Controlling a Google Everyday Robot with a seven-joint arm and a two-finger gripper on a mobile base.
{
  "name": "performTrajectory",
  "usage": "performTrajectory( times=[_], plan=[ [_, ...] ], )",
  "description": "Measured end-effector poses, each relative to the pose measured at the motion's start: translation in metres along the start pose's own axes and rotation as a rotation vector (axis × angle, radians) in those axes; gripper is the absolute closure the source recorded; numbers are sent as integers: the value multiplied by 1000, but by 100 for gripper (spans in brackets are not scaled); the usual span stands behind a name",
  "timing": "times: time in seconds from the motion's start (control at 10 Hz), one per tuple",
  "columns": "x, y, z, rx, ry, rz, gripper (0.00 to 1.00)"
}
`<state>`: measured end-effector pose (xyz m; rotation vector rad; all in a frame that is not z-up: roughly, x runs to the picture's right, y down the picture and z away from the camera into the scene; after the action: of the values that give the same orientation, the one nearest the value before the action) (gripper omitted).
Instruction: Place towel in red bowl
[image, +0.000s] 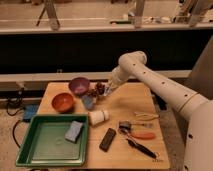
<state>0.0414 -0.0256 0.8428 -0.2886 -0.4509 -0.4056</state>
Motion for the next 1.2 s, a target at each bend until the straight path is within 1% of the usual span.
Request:
performTrajectory(
  times=[0.1,0.3,0.4,0.7,0.8,0.9,1.1,1.2],
  plan=[
    [-7,-4,-1,6,-9,-23,100],
    [-29,-18,4,8,-30,-64,100],
    [-44,-28,6,11,-44,-94,100],
    [-53,-33,5,13,-63,-145,100],
    [-60,-37,6,12,-72,-161,100],
    [-72,-41,10,9,-81,-178,100],
    [-106,-56,21,5,-103,-221,100],
    [-117,-62,25,5,-112,-236,100]
  ],
)
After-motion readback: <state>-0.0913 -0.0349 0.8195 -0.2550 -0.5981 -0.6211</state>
